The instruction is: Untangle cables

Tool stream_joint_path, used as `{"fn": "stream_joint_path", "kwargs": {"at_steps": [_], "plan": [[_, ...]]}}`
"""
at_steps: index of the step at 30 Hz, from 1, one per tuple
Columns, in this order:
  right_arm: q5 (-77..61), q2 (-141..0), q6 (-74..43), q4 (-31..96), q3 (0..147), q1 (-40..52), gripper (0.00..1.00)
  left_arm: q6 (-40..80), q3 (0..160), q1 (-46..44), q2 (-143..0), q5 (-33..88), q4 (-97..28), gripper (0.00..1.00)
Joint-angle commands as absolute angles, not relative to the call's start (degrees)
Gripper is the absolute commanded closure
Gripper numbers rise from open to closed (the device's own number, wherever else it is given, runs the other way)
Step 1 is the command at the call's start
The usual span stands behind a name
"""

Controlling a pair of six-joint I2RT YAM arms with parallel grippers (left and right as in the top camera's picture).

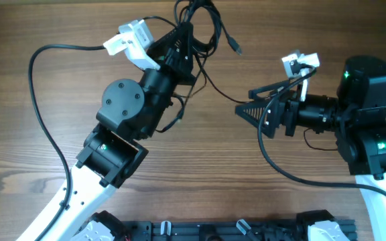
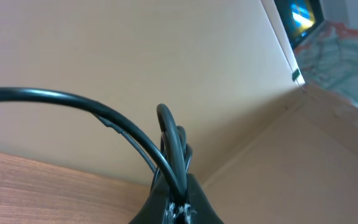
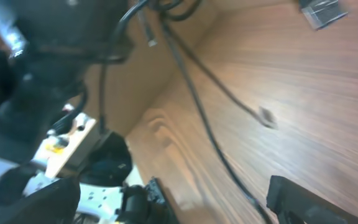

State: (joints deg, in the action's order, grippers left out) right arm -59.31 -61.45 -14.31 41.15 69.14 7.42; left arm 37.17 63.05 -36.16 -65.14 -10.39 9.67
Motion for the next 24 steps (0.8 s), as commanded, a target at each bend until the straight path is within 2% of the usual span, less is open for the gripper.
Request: {"fn": "stream_joint_path", "kwargs": {"at_steps": [1, 5, 8, 14, 18, 24], "plan": [[-55.02, -60.90, -14.98, 40.49, 69.65, 7.66, 0.00, 31.51, 63.61, -36.14, -64.49, -2.68, 10.26, 0.96], [-43.68, -60.86, -16.82, 40.05, 69.65, 7.64, 0.00, 26.94, 63.61, -36.14, -64.49, 6.33, 9.96, 0.96], [-29.30, -60.88, -20.69, 41.87, 69.65, 7.64, 0.00, 26.98, 63.61, -36.14, -64.45, 7.03, 10.13, 0.96], [-14.83, -60.88, -26.09, 46.02, 69.65, 7.64, 0.00, 26.98, 63.61, -36.14, -64.38, 6.42, 11.20, 0.96], [-18.59, -60.86, -21.71, 46.83, 69.65, 7.66, 0.00, 26.96, 63.61, -36.14, -64.40, 5.93, 10.94, 0.96], [-46.59, -60.86, -13.23, 41.78, 69.65, 7.66, 0.00, 26.94, 63.61, -36.14, -64.40, 6.98, 8.97, 0.96]]}}
